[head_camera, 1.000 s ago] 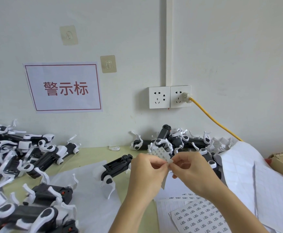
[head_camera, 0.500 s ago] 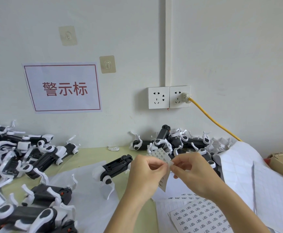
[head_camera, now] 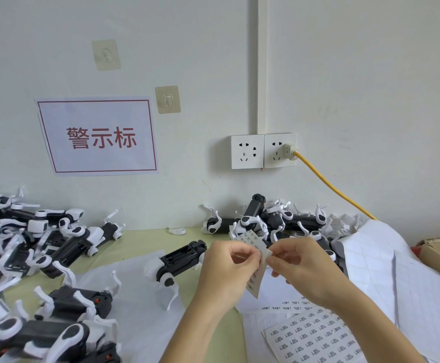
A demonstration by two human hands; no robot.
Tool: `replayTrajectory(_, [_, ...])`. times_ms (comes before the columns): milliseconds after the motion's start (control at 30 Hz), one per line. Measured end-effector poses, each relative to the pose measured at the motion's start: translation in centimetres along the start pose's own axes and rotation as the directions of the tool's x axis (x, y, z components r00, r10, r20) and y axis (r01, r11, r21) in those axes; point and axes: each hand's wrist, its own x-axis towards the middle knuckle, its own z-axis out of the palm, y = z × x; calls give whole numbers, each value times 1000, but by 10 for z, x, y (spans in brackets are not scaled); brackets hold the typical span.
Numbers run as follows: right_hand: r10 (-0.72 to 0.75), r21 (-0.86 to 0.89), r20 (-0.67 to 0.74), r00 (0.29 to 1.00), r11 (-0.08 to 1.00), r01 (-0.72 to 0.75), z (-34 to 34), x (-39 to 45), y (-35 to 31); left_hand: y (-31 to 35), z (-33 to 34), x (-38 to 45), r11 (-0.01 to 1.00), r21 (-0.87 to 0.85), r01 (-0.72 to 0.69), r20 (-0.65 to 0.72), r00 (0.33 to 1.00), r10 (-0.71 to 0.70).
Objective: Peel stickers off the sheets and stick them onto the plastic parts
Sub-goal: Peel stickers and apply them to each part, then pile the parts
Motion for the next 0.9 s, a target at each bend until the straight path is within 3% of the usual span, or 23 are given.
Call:
replayTrajectory(367, [3, 0, 27, 1000, 1000, -3, 0, -1, -2, -2, -4, 0, 998, -25, 64, 4, 998, -64])
replayTrajectory(600, [85, 11, 1, 996, 996, -85, -1, 1, -5, 0, -1, -1, 999, -23, 50, -50, 997, -51])
replayTrajectory(767, [211, 64, -54, 976, 976, -208, -7, 2, -3, 0, -4, 1, 981, -160, 106, -152, 980, -130])
replayTrajectory(900, [317, 46, -182, 931, 948, -314, -11, 3, -1, 0, -6, 2, 950, -283, 132, -223, 954, -199])
